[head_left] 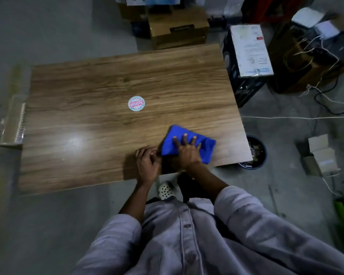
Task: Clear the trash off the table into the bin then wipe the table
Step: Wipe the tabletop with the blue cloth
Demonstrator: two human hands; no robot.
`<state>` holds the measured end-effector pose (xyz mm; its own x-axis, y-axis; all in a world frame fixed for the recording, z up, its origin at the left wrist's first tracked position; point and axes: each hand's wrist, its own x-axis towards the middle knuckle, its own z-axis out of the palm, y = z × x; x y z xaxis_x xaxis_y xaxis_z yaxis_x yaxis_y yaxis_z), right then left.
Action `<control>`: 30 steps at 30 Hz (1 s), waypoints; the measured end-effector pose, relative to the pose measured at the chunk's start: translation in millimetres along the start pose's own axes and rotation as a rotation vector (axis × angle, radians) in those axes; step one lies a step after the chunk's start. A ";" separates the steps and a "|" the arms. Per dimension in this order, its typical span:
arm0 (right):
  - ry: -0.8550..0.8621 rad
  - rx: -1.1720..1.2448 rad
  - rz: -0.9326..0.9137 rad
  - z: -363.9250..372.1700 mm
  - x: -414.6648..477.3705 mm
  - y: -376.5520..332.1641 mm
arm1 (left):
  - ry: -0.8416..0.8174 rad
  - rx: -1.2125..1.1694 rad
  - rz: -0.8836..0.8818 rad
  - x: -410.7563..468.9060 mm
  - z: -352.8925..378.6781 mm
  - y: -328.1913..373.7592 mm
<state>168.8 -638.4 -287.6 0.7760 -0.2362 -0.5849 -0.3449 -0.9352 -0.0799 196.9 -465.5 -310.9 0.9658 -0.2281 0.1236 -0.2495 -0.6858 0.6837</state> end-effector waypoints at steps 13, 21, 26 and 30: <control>0.257 0.628 -0.055 -91.5 -42.2 115.4 | 0.059 -0.012 -0.107 25.8 3.8 6.4; 0.169 0.402 0.381 -48.1 53.2 141.6 | -0.117 0.062 -0.185 28.5 -3.2 12.8; 0.135 0.238 0.080 -36.6 73.0 66.4 | -0.126 -0.075 -0.386 33.8 -18.4 22.2; 0.074 0.107 -0.313 0.3 28.7 1.5 | 0.011 -0.104 -0.392 44.1 -20.0 25.9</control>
<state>190.4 -646.4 -304.7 0.8879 0.0357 -0.4586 -0.1342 -0.9335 -0.3324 234.4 -479.5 -273.4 0.9872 0.0448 -0.1531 0.1456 -0.6456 0.7497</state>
